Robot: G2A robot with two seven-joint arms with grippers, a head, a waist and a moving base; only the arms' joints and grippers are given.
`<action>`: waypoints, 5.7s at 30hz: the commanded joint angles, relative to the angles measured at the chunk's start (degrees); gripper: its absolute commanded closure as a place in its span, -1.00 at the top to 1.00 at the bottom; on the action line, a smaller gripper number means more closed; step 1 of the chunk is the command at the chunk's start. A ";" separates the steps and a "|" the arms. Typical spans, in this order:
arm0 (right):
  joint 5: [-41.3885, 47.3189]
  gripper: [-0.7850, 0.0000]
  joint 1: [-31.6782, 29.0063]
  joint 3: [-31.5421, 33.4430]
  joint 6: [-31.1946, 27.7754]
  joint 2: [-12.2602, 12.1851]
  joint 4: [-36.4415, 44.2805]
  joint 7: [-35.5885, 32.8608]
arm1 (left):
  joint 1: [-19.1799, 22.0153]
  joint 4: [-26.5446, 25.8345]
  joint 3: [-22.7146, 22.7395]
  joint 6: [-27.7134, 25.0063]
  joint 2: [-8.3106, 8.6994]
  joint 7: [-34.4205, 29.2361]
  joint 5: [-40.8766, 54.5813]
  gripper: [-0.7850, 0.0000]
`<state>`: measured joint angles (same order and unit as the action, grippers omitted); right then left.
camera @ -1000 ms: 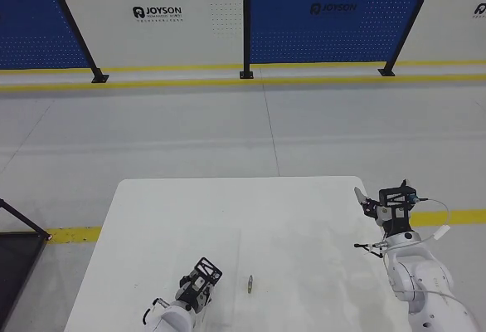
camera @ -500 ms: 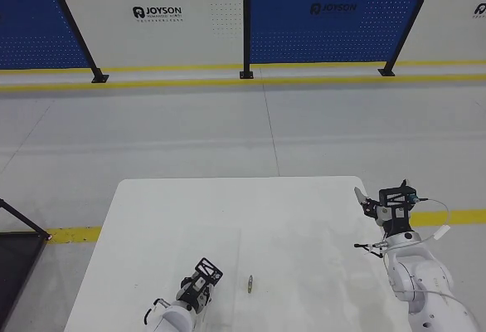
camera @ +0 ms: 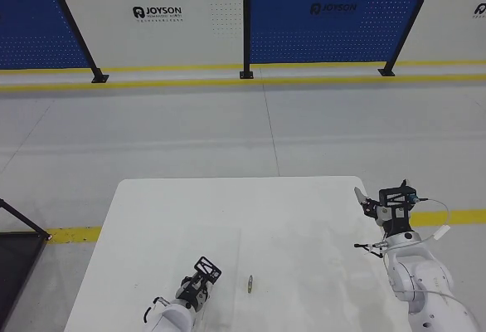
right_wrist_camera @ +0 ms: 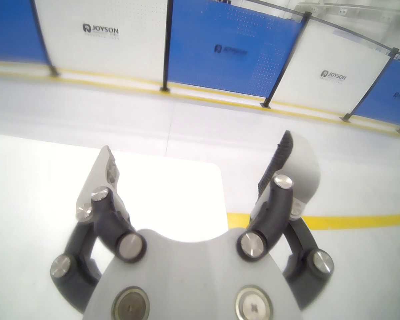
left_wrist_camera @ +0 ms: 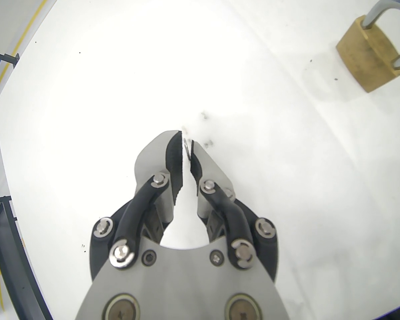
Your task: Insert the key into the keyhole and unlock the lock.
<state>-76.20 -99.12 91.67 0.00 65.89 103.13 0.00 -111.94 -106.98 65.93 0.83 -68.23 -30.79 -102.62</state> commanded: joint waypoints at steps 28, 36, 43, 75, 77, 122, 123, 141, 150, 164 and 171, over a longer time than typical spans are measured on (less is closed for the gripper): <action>0.00 1.00 0.00 0.00 0.00 0.00 0.00 0.00 | -7.12 -4.89 6.40 1.76 0.54 13.75 11.45 -1.00; 0.00 1.00 0.00 0.00 0.00 0.00 0.00 0.00 | -13.07 -8.90 12.76 -9.19 1.51 38.21 22.48 -1.00; 0.00 1.00 0.00 0.00 0.00 0.00 0.00 0.00 | -13.90 -1.48 17.03 -29.37 2.66 66.65 26.78 -1.00; -29.64 1.00 -10.52 -29.32 -16.88 0.68 5.54 -11.12 | -7.54 13.91 17.78 -56.07 3.83 79.83 37.68 -1.00; -29.56 1.00 -9.87 -31.78 -16.66 1.04 4.67 -11.93 | -7.51 14.52 17.71 -56.24 3.86 79.66 38.11 -1.00; -16.04 -0.08 -1.97 -44.52 6.13 6.19 -7.82 -16.89 | -7.48 14.96 17.71 -56.45 3.89 79.45 38.19 -1.00; -16.01 -0.08 -1.73 -44.66 6.10 6.26 -8.21 -16.77 | -7.48 14.96 17.71 -56.45 3.89 79.45 38.19 -1.00; -12.93 -1.00 0.21 -45.41 6.86 7.13 -10.87 -14.35 | -7.48 14.96 17.71 -56.45 3.89 79.45 38.19 -1.00; -3.40 -1.00 -3.30 -38.03 -4.49 5.25 -6.21 1.43 | -7.48 14.96 17.71 -56.45 3.89 79.45 38.19 -1.00; 10.89 -1.00 -0.75 -32.60 -41.25 3.52 -13.76 34.40 | -5.58 12.05 11.14 -58.83 3.31 77.08 46.55 -1.00; 10.55 -1.00 0.72 -33.61 -45.33 3.64 -15.63 37.45 | -5.00 12.69 10.03 -58.83 3.35 77.08 46.49 -1.00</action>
<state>-65.67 -98.38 58.04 -45.39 69.53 87.47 37.49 -116.93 -94.27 75.94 -58.00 -64.88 46.28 -56.14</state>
